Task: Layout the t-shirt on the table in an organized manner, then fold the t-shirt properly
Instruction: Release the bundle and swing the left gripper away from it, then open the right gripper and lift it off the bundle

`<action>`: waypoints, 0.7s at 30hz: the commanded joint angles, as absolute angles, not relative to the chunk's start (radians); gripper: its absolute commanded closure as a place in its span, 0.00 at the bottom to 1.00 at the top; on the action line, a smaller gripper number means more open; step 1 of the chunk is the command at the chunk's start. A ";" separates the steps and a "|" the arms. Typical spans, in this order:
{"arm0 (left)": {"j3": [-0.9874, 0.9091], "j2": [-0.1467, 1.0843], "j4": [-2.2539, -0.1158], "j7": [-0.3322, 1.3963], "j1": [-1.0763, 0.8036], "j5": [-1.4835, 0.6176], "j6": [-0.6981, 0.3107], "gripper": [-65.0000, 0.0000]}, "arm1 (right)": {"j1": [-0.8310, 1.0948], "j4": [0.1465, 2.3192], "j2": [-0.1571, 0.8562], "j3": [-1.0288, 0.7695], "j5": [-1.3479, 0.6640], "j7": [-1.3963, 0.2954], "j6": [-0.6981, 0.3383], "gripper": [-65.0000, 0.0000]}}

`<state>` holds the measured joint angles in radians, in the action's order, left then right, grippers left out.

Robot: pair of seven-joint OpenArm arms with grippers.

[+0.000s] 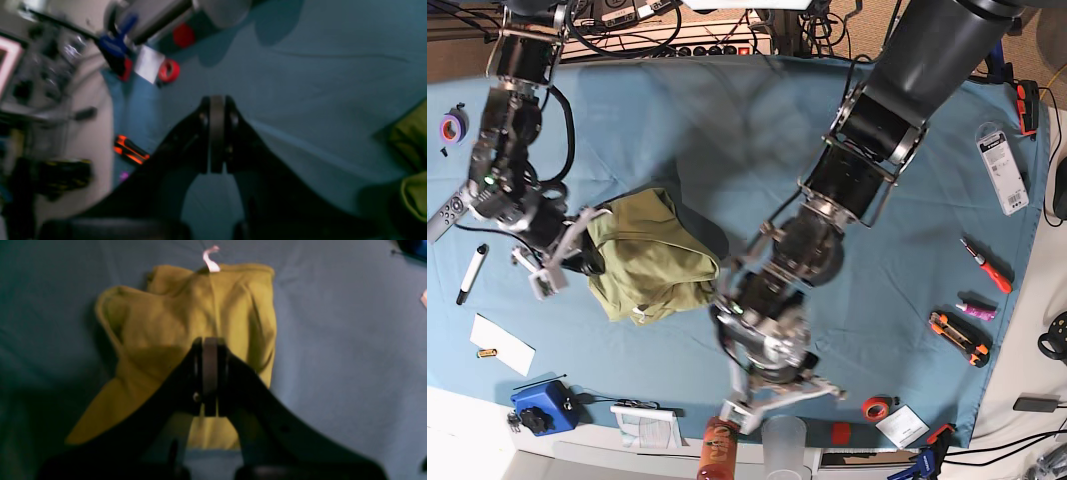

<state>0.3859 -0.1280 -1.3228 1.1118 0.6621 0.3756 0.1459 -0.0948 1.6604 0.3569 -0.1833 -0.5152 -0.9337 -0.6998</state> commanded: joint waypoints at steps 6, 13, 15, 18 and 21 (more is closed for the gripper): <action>0.240 -0.016 -1.340 1.132 0.678 0.217 0.077 1.00 | -0.186 1.654 0.374 -0.118 -0.379 -0.803 -0.665 1.00; 0.190 0.084 -1.414 1.166 0.596 0.086 0.054 1.00 | -0.282 1.362 0.318 -0.112 -0.376 -0.761 -0.698 1.00; 0.186 0.096 -1.465 1.179 0.564 0.084 0.054 1.00 | -0.311 1.272 0.290 -0.112 -0.357 -0.735 -0.698 1.00; 0.185 0.106 -1.532 1.182 0.509 0.085 0.054 1.00 | -0.346 1.175 0.257 -0.112 -0.320 -0.730 -0.698 1.00; 0.184 0.106 -1.591 1.181 0.442 0.085 0.054 1.00 | -0.352 1.162 0.253 -0.113 -0.326 -0.739 -0.698 1.00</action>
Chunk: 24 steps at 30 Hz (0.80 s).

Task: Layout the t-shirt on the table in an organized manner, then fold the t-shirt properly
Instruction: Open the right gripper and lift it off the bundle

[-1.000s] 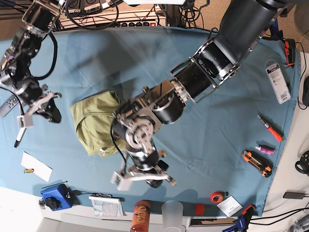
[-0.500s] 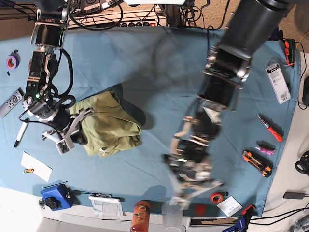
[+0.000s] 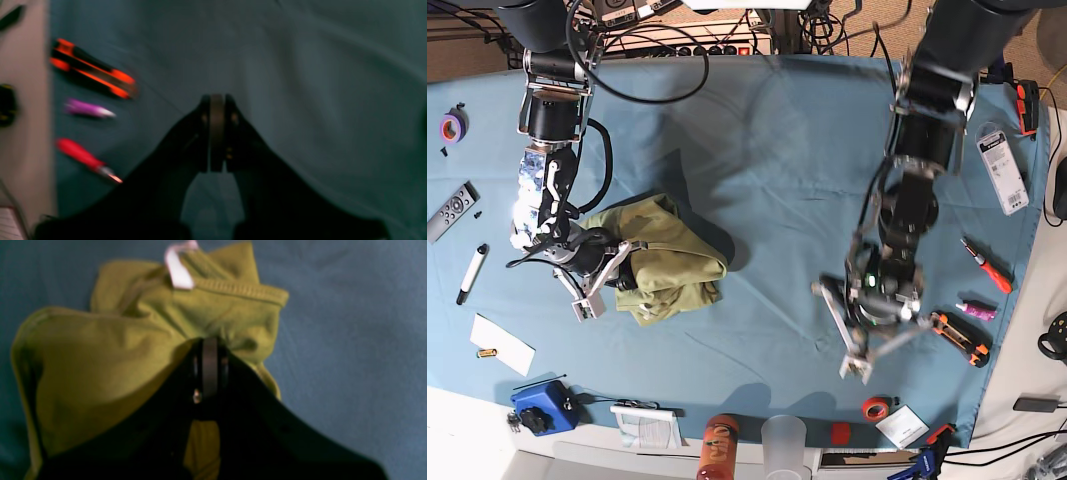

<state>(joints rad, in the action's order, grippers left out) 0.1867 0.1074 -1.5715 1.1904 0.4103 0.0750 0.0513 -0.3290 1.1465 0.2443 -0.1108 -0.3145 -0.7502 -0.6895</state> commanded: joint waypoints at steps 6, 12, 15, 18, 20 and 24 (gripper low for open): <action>0.177 0.141 -1.699 1.177 0.311 0.084 0.054 1.00 | -0.351 1.277 0.285 -0.147 -0.421 -0.850 -0.698 1.00; 0.119 0.204 -1.811 1.170 0.185 0.056 0.054 1.00 | -0.337 1.445 0.299 -0.233 -0.574 -1.087 -0.698 1.00; 0.084 0.232 -1.874 1.167 0.107 0.032 0.049 1.00 | -0.293 1.544 0.299 -0.273 -0.639 -1.172 -0.698 1.00; 0.059 0.253 -1.947 1.166 0.022 0.032 0.043 1.00 | -0.219 1.659 0.300 -0.316 -0.682 -1.233 -0.698 1.00; 0.043 0.259 -1.994 1.154 -0.039 0.032 0.043 1.00 | -0.158 1.732 0.300 -0.349 -0.710 -1.263 -0.698 1.00; 0.008 0.258 -2.069 1.151 -0.152 0.032 0.043 1.00 | -0.024 1.861 0.300 -0.428 -0.771 -1.315 -0.698 1.00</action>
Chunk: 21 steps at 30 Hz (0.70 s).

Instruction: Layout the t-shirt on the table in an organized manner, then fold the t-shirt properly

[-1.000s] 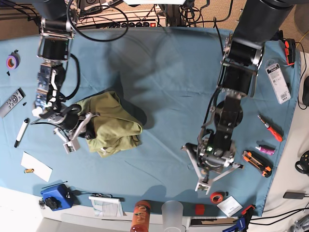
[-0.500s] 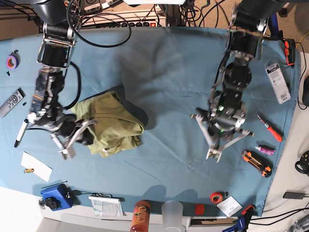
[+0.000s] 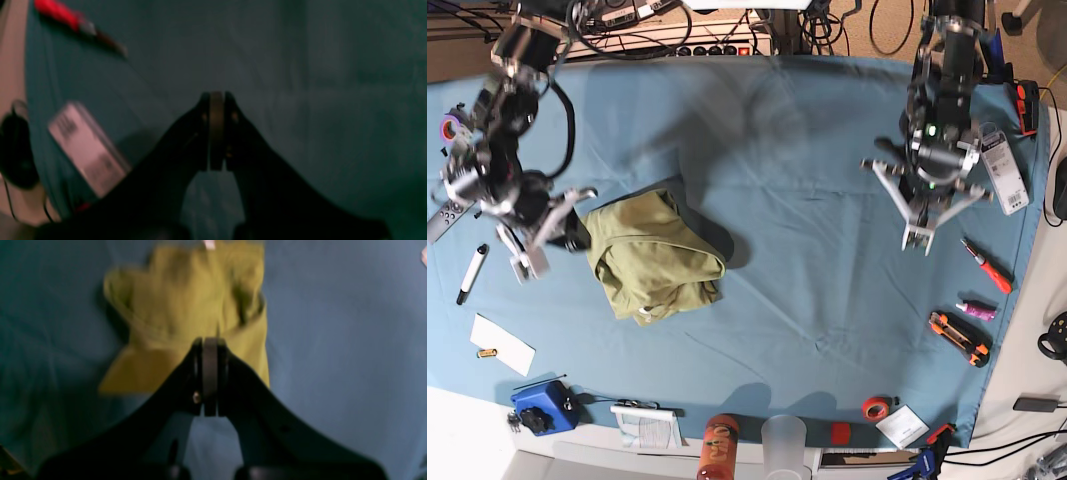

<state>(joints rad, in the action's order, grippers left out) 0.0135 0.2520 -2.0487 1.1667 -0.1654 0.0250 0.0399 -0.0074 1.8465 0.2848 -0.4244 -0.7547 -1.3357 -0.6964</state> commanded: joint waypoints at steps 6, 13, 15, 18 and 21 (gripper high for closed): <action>-0.064 0.258 -2.146 1.152 -0.319 0.032 0.042 1.00 | 0.209 2.019 0.333 -0.527 -0.855 -1.362 -0.698 1.00; -0.158 0.258 -2.255 1.152 -0.506 0.020 0.031 1.00 | 0.450 2.121 0.349 -0.628 -0.934 -1.396 -0.698 1.00; -0.178 0.258 -2.280 1.152 -0.563 -0.007 0.031 1.00 | 0.509 2.127 0.349 -0.648 -0.950 -1.396 -0.698 1.00; -0.194 0.258 -2.287 1.151 -0.644 -0.041 0.012 1.00 | 0.596 2.126 0.349 -0.656 -0.949 -1.396 -0.698 1.00; -0.193 0.257 -2.287 1.117 -0.727 -0.065 -0.001 1.00 | 0.680 2.126 0.349 -0.656 -0.944 -1.396 -0.698 1.00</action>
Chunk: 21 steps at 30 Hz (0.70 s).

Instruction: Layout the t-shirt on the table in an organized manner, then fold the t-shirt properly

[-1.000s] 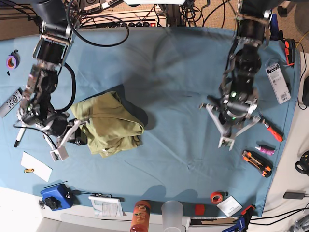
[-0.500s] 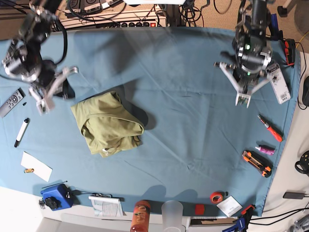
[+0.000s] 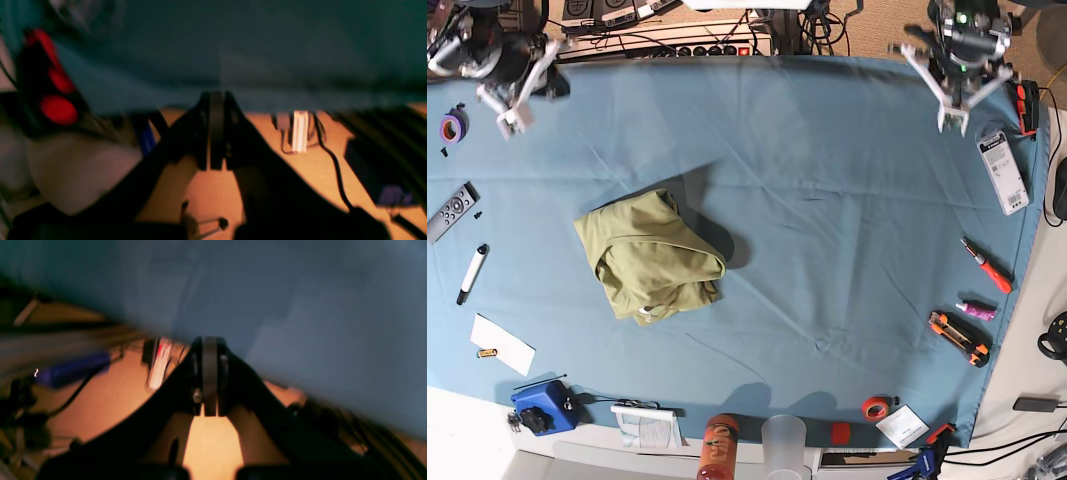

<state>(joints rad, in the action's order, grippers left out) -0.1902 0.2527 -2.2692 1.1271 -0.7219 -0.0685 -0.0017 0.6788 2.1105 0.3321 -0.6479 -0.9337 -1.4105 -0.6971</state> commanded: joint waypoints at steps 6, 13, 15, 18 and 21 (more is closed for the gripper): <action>-0.193 0.257 -2.287 1.082 -0.861 -0.072 0.002 1.00 | 0.796 2.126 0.348 -0.656 -0.892 -1.396 -0.698 1.00; -0.193 0.257 -2.265 1.073 -0.974 -0.091 0.002 1.00 | 0.869 2.125 0.346 -0.656 -0.871 -1.396 -0.698 1.00; -0.193 0.257 -2.235 1.055 -0.999 -0.101 0.002 1.00 | 0.882 2.121 0.346 -0.656 -0.846 -1.396 -0.698 1.00; -0.193 0.256 -2.159 1.030 -1.011 -0.131 -0.002 1.00 | 0.884 2.065 0.347 -0.656 -0.813 -1.387 -0.698 1.00; -0.192 0.255 -2.068 1.000 -1.011 -0.135 -0.002 1.00 | 0.884 1.965 0.347 -0.654 -0.810 -1.383 -0.698 1.00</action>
